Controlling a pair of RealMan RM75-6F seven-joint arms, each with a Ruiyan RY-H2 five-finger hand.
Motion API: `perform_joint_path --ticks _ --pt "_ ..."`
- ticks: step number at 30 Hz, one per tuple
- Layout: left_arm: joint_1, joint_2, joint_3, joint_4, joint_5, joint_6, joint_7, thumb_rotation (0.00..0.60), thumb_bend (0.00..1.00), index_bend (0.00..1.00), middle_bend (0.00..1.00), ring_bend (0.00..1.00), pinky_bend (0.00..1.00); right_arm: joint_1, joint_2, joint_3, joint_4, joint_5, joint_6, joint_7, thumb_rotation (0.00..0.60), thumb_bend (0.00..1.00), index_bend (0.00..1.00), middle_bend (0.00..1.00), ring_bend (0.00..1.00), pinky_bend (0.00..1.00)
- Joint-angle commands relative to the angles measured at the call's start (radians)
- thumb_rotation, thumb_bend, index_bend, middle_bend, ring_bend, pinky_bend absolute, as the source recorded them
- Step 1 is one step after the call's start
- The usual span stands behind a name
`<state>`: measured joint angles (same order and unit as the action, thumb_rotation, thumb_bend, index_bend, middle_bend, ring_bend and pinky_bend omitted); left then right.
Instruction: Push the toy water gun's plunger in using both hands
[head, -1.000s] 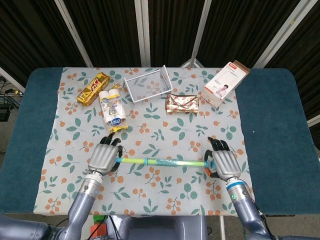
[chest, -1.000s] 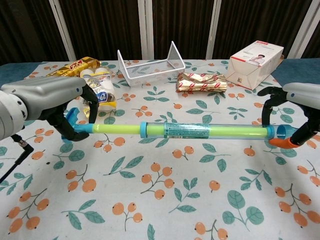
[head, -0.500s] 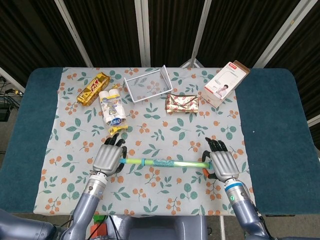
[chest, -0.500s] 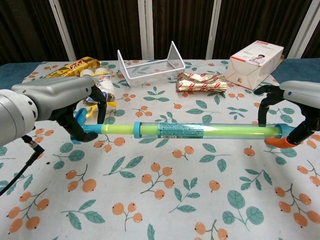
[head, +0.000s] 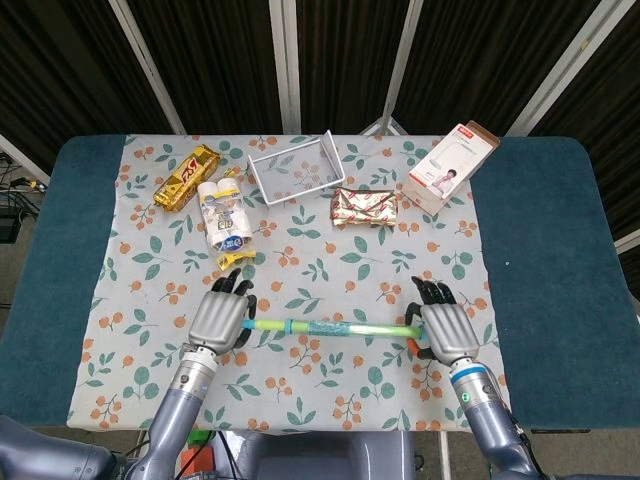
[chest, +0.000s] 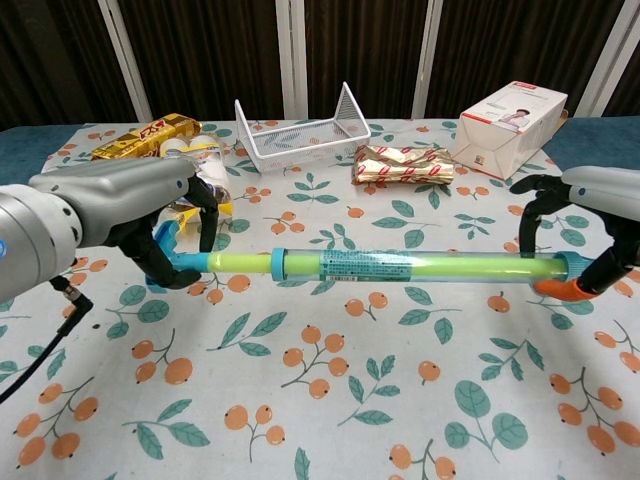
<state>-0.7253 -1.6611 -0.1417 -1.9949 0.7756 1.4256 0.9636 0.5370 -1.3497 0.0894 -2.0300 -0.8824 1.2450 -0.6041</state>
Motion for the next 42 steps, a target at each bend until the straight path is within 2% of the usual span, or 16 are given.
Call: perform_joint_path --ticks 1,2,5,11,15,20,21,22,24,30,34,37,42 --pt "0.001 0.002 0.006 -0.003 0.003 0.000 0.001 0.600 0.39 0.44 0.13 0.05 0.15 -0.001 0.002 -0.006 0.003 -0.003 -0.002 0.000 0.600 0.38 0.19 0.01 0.00 0.00" --pt "0.001 0.007 0.010 -0.006 0.004 -0.002 0.001 0.600 0.36 0.40 0.12 0.04 0.15 -0.002 0.006 -0.007 0.004 -0.004 -0.006 0.007 0.600 0.38 0.09 0.00 0.00 0.00" --pt "0.006 0.021 0.014 -0.016 0.002 -0.006 -0.008 0.600 0.31 0.34 0.10 0.04 0.14 -0.005 0.011 -0.006 0.009 0.001 -0.009 0.021 0.600 0.38 0.00 0.00 0.00 0.00" --pt "0.018 0.054 0.023 -0.037 0.015 -0.010 -0.031 0.600 0.28 0.31 0.10 0.04 0.14 -0.014 0.018 -0.013 0.018 -0.007 -0.007 0.036 0.600 0.38 0.00 0.00 0.00 0.00" --pt "0.036 0.099 0.046 -0.066 0.044 -0.012 -0.057 0.600 0.28 0.31 0.10 0.04 0.14 -0.024 0.033 -0.019 0.020 -0.010 -0.004 0.047 0.600 0.38 0.00 0.00 0.00 0.00" --pt "0.086 0.208 0.097 -0.107 0.125 -0.016 -0.141 0.600 0.28 0.31 0.10 0.04 0.14 -0.055 0.089 -0.036 0.027 -0.052 0.001 0.100 0.600 0.38 0.00 0.00 0.00 0.00" --pt "0.123 0.261 0.109 -0.121 0.148 0.014 -0.191 0.600 0.28 0.31 0.10 0.04 0.14 -0.080 0.122 -0.043 0.036 -0.061 0.020 0.129 0.600 0.38 0.00 0.00 0.00 0.00" --pt "0.166 0.338 0.147 -0.145 0.218 0.017 -0.279 0.600 0.28 0.30 0.10 0.04 0.14 -0.109 0.168 -0.062 0.039 -0.108 0.023 0.184 0.600 0.38 0.00 0.00 0.00 0.00" --pt "0.223 0.436 0.201 -0.146 0.326 0.016 -0.412 0.600 0.27 0.27 0.10 0.04 0.12 -0.149 0.219 -0.086 0.058 -0.175 0.025 0.277 0.600 0.38 0.00 0.00 0.00 0.00" --pt "0.360 0.630 0.354 -0.074 0.578 0.057 -0.630 0.600 0.15 0.06 0.02 0.00 0.04 -0.261 0.337 -0.156 0.077 -0.341 0.067 0.483 0.600 0.36 0.00 0.00 0.00 0.00" --pt "0.436 0.687 0.411 -0.018 0.687 0.115 -0.718 0.600 0.13 0.00 0.00 0.00 0.00 -0.331 0.390 -0.208 0.081 -0.453 0.125 0.559 0.600 0.35 0.00 0.00 0.00 0.00" --pt "0.532 0.708 0.453 0.062 0.754 0.206 -0.823 0.600 0.13 0.00 0.00 0.00 0.00 -0.414 0.410 -0.251 0.131 -0.571 0.239 0.596 0.600 0.35 0.00 0.00 0.00 0.00" --pt "0.653 0.690 0.456 0.215 0.807 0.330 -0.967 0.600 0.13 0.00 0.00 0.00 0.00 -0.532 0.368 -0.260 0.264 -0.682 0.426 0.629 0.600 0.35 0.00 0.00 0.00 0.00"
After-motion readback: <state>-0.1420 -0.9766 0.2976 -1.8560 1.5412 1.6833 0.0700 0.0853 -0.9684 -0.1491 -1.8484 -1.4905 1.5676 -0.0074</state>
